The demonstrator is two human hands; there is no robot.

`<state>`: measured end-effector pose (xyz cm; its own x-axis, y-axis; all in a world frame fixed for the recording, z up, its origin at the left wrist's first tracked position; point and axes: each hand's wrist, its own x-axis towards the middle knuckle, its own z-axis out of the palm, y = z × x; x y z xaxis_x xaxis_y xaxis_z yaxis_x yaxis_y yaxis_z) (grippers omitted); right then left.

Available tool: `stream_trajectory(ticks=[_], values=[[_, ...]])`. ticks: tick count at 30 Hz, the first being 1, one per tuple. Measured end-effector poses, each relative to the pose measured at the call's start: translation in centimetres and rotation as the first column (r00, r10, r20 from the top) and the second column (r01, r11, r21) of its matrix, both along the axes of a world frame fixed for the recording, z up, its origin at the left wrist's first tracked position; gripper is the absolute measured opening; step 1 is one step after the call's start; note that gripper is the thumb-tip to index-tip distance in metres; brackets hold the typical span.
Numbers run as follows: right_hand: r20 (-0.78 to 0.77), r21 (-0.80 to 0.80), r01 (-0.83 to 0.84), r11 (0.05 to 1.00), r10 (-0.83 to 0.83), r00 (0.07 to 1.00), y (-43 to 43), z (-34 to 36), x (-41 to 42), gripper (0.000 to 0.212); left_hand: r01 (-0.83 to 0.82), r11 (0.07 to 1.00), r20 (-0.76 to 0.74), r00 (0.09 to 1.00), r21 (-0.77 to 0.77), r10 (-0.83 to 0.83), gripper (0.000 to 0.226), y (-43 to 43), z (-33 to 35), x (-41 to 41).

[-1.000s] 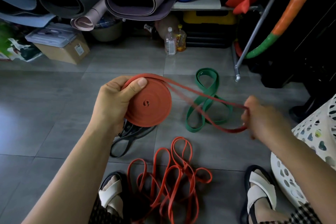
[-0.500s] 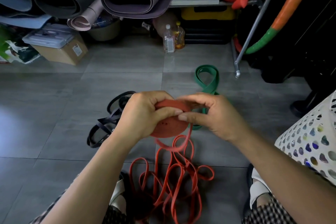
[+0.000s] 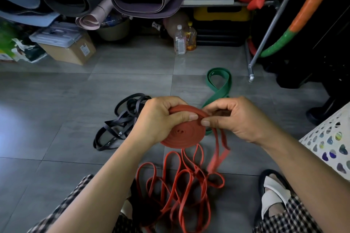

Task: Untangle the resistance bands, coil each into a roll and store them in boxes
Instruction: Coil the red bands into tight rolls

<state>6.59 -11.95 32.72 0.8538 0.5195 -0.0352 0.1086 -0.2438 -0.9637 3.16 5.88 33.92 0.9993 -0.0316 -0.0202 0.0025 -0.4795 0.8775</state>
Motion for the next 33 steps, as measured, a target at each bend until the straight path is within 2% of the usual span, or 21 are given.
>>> stream_trajectory(ticks=[4,7,10,16,20,26,30,33], values=[[-0.035,0.034,0.013,0.999,-0.012,0.999,-0.1,0.0,0.1,0.029,-0.047,0.989,-0.052,0.998,-0.141,0.040,0.004,-0.2,0.0,0.1],[-0.139,0.121,0.054,0.991,-0.037,0.990,0.1,-0.2,-0.1,0.023,-0.122,0.954,-0.088,0.991,-0.274,0.101,0.003,-0.1,0.0,0.2],[-0.244,0.223,0.161,0.961,-0.105,0.964,0.6,-0.4,-0.4,0.019,-0.196,0.911,-0.106,0.980,-0.364,0.169,0.003,-0.2,-0.1,0.2],[-0.369,0.287,0.318,0.904,-0.203,0.907,1.4,-1.3,-0.7,0.010,-0.409,0.726,-0.261,0.912,-0.553,0.316,0.005,-1.4,-0.7,0.2],[-0.512,0.348,0.440,0.828,-0.226,0.829,2.2,-2.3,-1.1,0.017,-0.507,0.584,-0.364,0.862,-0.634,0.354,0.011,-2.0,-1.5,0.6],[-0.578,0.411,0.553,0.725,-0.262,0.773,3.4,-3.5,-1.8,0.025,-0.607,0.327,-0.483,0.785,-0.725,0.387,0.016,-3.1,-2.9,1.2],[-0.561,0.378,0.549,0.746,-0.287,0.776,3.2,-3.7,-1.5,0.022,-0.613,0.325,-0.527,0.788,-0.720,0.319,0.036,-3.3,-3.9,1.1],[-0.576,0.343,0.490,0.801,-0.233,0.784,1.6,-2.8,-0.3,0.024,-0.533,0.462,-0.496,0.842,-0.709,0.211,0.042,-2.7,-3.6,1.0]])
